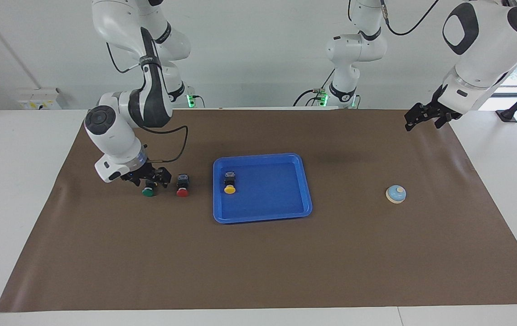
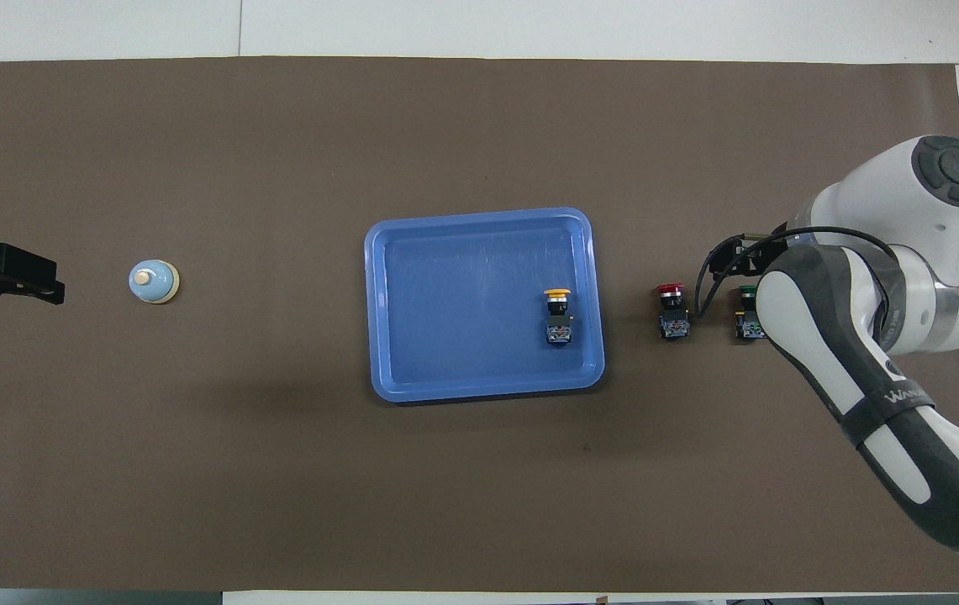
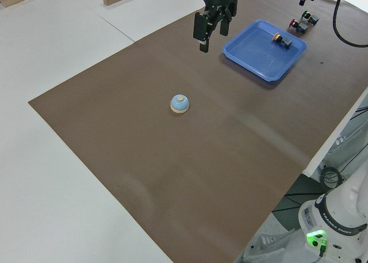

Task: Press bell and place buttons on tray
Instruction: 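Reach the right gripper back and grasp the green-capped button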

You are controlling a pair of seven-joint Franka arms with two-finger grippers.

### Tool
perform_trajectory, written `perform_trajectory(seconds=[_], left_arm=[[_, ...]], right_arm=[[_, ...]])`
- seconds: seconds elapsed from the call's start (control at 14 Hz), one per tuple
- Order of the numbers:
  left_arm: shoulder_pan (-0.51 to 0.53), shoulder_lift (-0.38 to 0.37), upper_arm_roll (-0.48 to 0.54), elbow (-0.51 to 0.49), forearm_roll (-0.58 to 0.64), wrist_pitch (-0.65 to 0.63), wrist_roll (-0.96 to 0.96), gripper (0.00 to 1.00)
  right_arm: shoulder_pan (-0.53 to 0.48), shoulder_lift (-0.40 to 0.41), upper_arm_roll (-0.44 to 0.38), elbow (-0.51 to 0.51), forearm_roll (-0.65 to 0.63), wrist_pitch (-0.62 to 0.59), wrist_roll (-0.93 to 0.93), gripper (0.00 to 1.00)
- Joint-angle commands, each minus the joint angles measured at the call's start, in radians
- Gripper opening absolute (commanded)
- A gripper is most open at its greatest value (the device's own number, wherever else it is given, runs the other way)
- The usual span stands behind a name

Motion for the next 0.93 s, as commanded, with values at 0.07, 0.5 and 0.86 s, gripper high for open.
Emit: perform_trajectory(seconds=[0.07,0.5,0.86], left_arm=[[-0.008,-0.021,0.011,-0.017,-0.008,0.004,0.005,1.0],[-0.008,-0.021,0.011,-0.017,-0.008,0.004,0.005,1.0],[-0.008,-0.021,0.011,-0.017,-0.008,0.004,0.005,1.0]], right_arm=[[-0.005,-0.073,0.014,-0.163,-0.001,0.109,0.0,1.0],[-0.037,-0.093,0.014,-0.233,-0.002,0.168,-0.053,1.0],[-0.067,-0.108,0.014,-0.278,-0.002,0.178,-0.102,1.0]])
